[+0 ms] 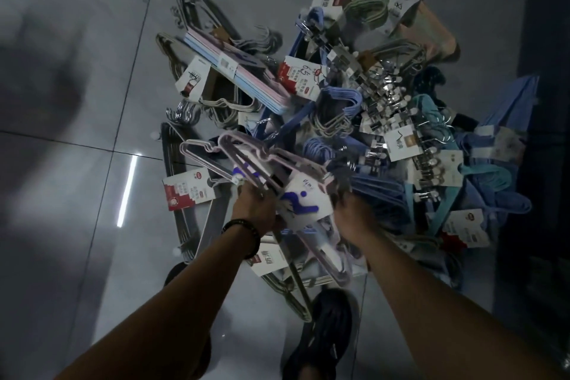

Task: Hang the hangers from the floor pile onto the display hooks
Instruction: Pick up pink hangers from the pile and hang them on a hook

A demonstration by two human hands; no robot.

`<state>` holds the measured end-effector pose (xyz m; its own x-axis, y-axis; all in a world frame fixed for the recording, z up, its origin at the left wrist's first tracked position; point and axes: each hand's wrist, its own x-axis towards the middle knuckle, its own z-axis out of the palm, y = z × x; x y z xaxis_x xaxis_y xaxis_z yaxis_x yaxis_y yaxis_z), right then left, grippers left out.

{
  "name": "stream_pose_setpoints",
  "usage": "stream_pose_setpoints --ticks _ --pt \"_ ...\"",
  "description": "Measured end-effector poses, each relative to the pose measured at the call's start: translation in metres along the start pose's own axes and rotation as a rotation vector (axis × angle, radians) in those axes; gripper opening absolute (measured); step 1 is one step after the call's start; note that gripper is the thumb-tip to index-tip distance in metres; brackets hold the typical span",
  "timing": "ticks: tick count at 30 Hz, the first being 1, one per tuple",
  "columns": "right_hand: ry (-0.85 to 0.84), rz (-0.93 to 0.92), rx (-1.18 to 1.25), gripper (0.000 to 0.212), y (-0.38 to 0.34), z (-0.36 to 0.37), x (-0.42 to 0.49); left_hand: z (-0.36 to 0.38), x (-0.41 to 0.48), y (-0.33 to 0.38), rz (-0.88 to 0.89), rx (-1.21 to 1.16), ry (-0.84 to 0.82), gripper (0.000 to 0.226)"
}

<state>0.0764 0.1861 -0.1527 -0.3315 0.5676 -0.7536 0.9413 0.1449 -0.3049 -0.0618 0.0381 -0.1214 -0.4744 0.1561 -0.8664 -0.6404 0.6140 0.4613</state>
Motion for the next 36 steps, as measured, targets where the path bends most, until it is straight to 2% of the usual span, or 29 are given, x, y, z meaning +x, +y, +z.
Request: stream_pose_setpoints --ticks 2,5,9,13,15,17,21,24,27,29,32,34,36 --pt "0.015 0.037 0.091 0.042 -0.01 -0.008 -0.004 0.001 -0.004 0.002 -0.03 -0.136 -0.047 0.042" --pt "-0.039 0.051 0.229 0.055 -0.015 -0.021 -0.012 0.009 -0.001 0.003 -0.127 -0.232 -0.075 0.055" --pt "-0.212 -0.064 0.199 0.071 -0.009 -0.025 -0.018 0.024 0.004 0.014 -0.168 -0.103 -0.129 0.043" --pt "-0.231 -0.088 0.175 0.087 -0.006 -0.021 -0.015 0.027 0.015 0.012 -0.165 -0.107 -0.118 0.045" --pt "-0.222 -0.087 0.202 0.086 -0.012 -0.022 -0.024 0.025 0.016 0.006 -0.133 -0.163 -0.081 0.044" --pt "-0.203 -0.092 0.21 0.085 -0.017 -0.021 -0.04 0.024 0.01 -0.002 -0.122 -0.277 -0.044 0.054" --pt "-0.179 -0.081 0.231 0.073 -0.027 -0.028 -0.082 0.016 -0.025 0.002 -0.079 -0.452 -0.049 0.055" --pt "-0.113 -0.063 0.237 0.055 -0.043 -0.055 -0.124 0.004 -0.066 0.017 -0.031 -0.44 -0.083 0.062" --pt "0.222 -0.192 0.123 0.04 -0.065 -0.101 -0.173 -0.008 -0.126 0.049 0.051 -0.384 -0.113 0.048" --pt "0.361 -0.346 0.111 0.035 -0.088 -0.139 -0.21 -0.014 -0.175 0.076 0.13 -0.35 -0.14 0.047" --pt "0.405 -0.539 0.097 0.039 -0.129 -0.208 -0.269 -0.027 -0.258 0.123 0.281 -0.285 -0.191 0.056" --pt "0.348 -0.566 0.044 0.041 -0.158 -0.259 -0.309 -0.033 -0.315 0.155 0.376 -0.214 -0.234 0.056" --pt "0.304 -0.558 0.015 0.032 -0.18 -0.308 -0.354 -0.04 -0.377 0.19 0.485 -0.141 -0.289 0.056"
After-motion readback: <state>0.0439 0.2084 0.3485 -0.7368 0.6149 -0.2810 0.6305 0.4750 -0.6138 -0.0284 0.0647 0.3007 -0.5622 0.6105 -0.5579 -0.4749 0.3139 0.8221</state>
